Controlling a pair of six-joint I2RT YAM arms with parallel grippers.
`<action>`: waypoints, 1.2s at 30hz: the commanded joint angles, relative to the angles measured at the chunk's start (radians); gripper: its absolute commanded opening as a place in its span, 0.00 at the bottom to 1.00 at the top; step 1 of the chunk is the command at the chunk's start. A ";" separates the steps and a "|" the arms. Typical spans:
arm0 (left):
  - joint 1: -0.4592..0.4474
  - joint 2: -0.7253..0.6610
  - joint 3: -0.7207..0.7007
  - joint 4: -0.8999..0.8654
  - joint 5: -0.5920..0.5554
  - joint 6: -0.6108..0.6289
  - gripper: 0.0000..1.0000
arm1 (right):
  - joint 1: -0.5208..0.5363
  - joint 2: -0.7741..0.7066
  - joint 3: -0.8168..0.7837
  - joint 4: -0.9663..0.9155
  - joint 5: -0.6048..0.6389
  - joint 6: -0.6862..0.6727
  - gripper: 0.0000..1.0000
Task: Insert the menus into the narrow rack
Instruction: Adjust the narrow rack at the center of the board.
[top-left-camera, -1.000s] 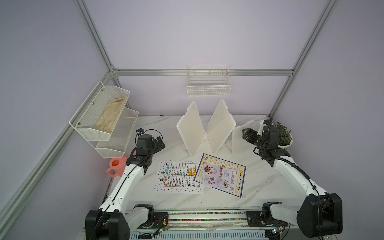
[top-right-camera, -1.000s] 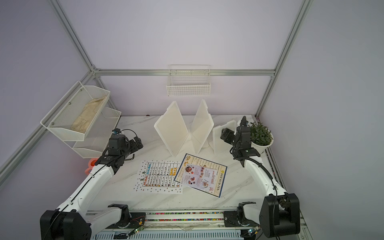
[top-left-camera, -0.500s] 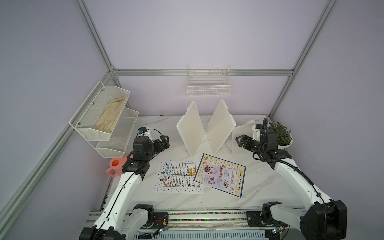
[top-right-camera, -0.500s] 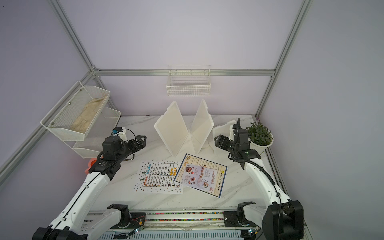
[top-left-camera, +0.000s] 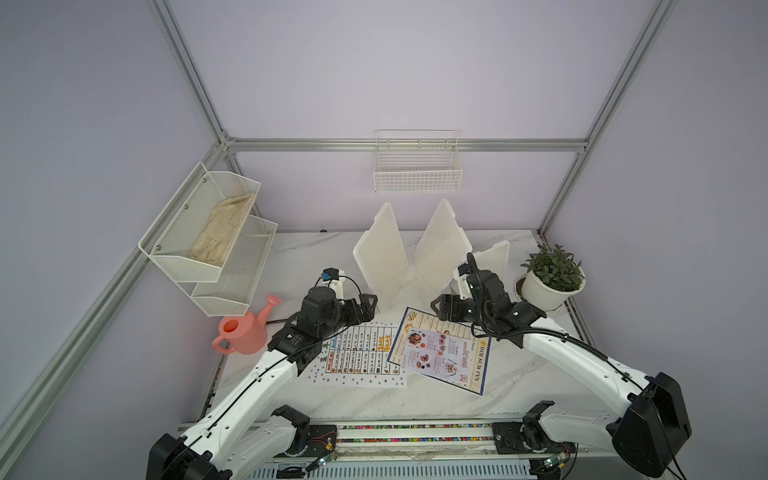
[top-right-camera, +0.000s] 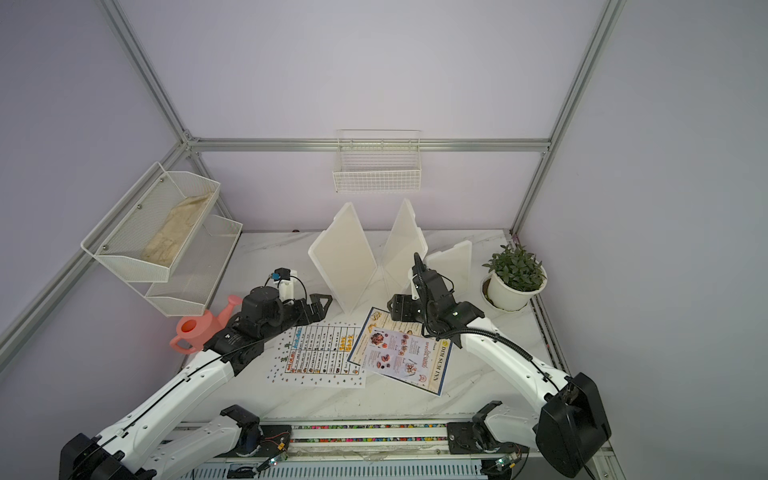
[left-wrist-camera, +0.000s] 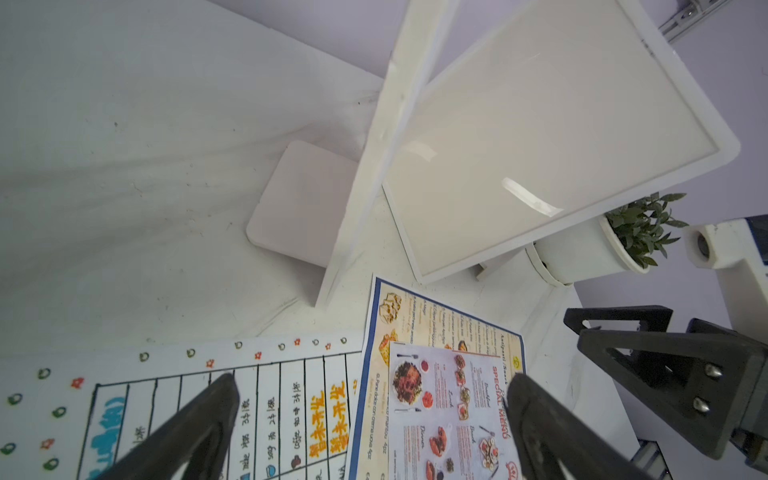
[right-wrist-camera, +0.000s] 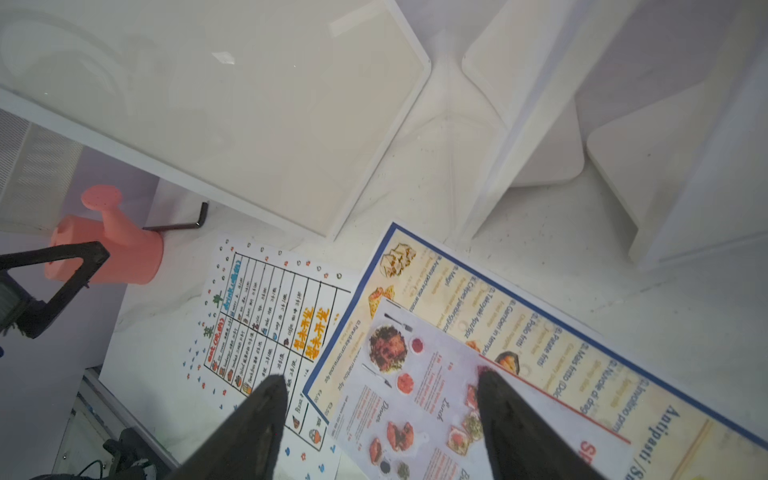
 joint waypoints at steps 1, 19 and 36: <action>-0.059 -0.017 -0.065 0.051 -0.027 -0.057 1.00 | 0.009 -0.020 -0.064 -0.075 0.049 0.142 0.73; -0.263 0.329 -0.043 0.268 -0.015 -0.079 1.00 | -0.381 -0.166 -0.257 -0.092 -0.308 0.126 0.76; -0.034 0.204 0.047 0.203 -0.159 0.143 1.00 | -0.169 -0.147 -0.198 0.083 -0.232 0.014 0.76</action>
